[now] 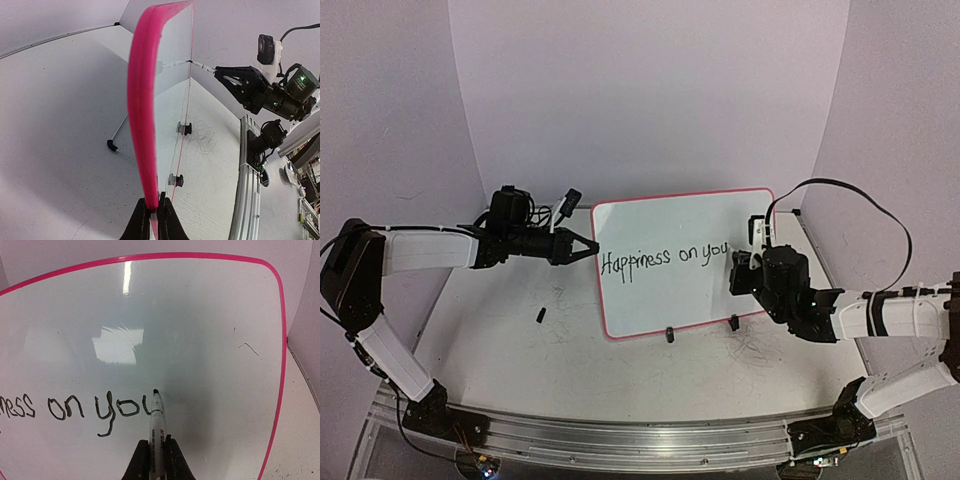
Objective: Write a sentence on the whiteboard
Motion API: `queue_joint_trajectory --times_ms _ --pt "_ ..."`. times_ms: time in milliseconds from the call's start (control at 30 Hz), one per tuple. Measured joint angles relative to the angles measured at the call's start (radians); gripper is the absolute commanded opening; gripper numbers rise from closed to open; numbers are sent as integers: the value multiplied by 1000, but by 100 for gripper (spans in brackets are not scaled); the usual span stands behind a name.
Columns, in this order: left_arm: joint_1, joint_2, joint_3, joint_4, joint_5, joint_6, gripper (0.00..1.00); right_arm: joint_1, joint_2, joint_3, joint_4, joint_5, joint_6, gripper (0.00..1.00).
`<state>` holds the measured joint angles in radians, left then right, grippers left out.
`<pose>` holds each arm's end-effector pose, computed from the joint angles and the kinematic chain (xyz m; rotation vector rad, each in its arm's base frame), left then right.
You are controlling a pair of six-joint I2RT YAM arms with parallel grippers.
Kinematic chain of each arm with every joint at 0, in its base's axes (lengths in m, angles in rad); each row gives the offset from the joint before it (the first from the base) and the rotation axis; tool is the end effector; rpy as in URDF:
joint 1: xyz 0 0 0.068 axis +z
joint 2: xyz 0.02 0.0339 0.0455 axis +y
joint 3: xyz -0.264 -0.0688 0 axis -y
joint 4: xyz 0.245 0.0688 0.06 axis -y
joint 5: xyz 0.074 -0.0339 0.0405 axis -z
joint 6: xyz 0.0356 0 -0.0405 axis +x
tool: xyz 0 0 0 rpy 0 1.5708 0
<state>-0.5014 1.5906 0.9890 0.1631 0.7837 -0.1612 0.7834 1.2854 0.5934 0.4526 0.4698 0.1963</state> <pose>0.2957 -0.1907 0.2461 0.8592 1.8888 -1.1991 0.2064 0.1829 0.2316 -0.1928 1.7820 0.2788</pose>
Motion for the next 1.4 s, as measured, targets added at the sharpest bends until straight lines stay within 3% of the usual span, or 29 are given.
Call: queue_joint_trajectory --times_ms 500,800,1400 --pt "0 0 0 0 0 1 0 0 -30 -40 -27 -20 37 0" --pt "-2 -4 0 -6 -1 6 0 -16 -167 -66 -37 -57 -13 0" --pt "-4 -6 0 -6 -1 6 0 -50 -82 -65 16 -107 -39 0"
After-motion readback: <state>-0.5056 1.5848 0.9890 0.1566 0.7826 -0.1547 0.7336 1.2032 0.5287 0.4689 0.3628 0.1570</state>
